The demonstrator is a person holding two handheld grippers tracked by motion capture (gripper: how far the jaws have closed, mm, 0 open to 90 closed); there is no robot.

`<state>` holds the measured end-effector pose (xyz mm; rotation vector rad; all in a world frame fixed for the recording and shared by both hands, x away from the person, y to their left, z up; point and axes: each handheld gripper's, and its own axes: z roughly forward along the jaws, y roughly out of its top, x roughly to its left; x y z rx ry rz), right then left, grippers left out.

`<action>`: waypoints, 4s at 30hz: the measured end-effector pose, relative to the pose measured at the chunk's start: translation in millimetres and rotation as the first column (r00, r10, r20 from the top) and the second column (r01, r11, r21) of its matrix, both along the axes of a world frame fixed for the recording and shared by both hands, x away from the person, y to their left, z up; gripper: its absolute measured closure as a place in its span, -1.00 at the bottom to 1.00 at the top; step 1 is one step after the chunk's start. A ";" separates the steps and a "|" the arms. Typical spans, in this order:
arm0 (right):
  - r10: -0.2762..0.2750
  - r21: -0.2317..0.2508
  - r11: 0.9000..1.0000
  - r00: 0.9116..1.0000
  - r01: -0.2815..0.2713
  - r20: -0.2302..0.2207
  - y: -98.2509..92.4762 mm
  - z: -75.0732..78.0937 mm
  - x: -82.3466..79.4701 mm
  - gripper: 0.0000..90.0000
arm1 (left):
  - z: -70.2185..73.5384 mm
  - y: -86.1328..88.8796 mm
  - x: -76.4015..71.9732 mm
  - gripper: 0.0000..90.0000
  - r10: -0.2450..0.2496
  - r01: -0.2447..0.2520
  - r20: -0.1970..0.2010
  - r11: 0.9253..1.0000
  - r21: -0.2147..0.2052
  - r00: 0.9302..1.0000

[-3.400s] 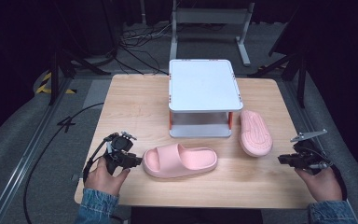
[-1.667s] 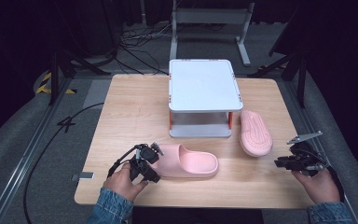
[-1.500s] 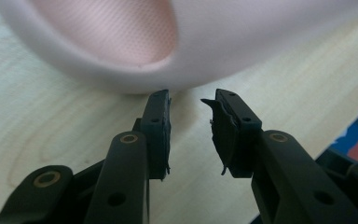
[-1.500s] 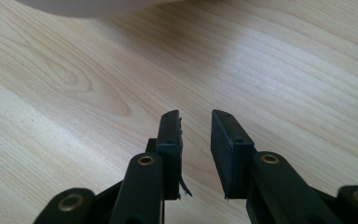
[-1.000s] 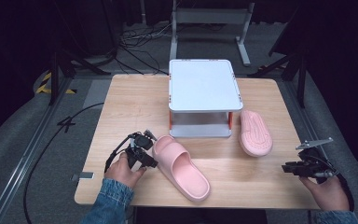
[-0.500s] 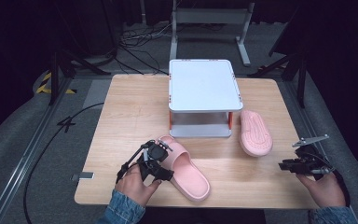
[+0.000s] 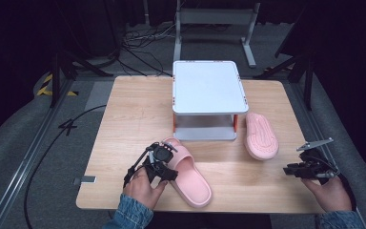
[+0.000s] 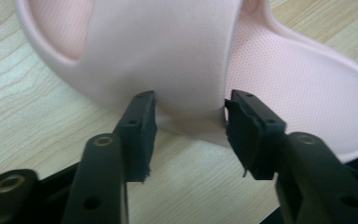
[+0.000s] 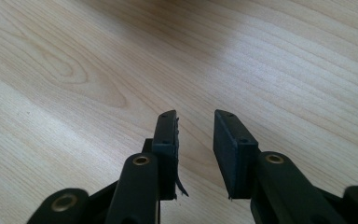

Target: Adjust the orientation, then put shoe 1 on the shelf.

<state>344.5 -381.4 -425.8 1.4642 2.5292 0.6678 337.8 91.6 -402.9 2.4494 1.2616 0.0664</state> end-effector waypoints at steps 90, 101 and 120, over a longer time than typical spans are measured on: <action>-0.005 -0.002 1.000 1.000 0.005 -0.022 -5.3 -9.3 -14.6 0.55 | 11.3 -10.7 94.2 0.83 0.121 -0.105 0.113 0.985 -0.134 0.986; 0.014 -0.007 1.000 1.000 -0.014 -0.016 0.9 -8.2 -10.7 0.53 | 7.8 -10.8 85.0 0.58 0.099 -0.087 0.063 0.981 -0.173 0.993; 0.022 -0.010 1.000 1.000 -0.022 -0.005 3.2 -4.6 -10.6 0.52 | 36.0 -11.8 -2.9 0.30 -0.105 0.106 0.080 0.994 -0.014 0.991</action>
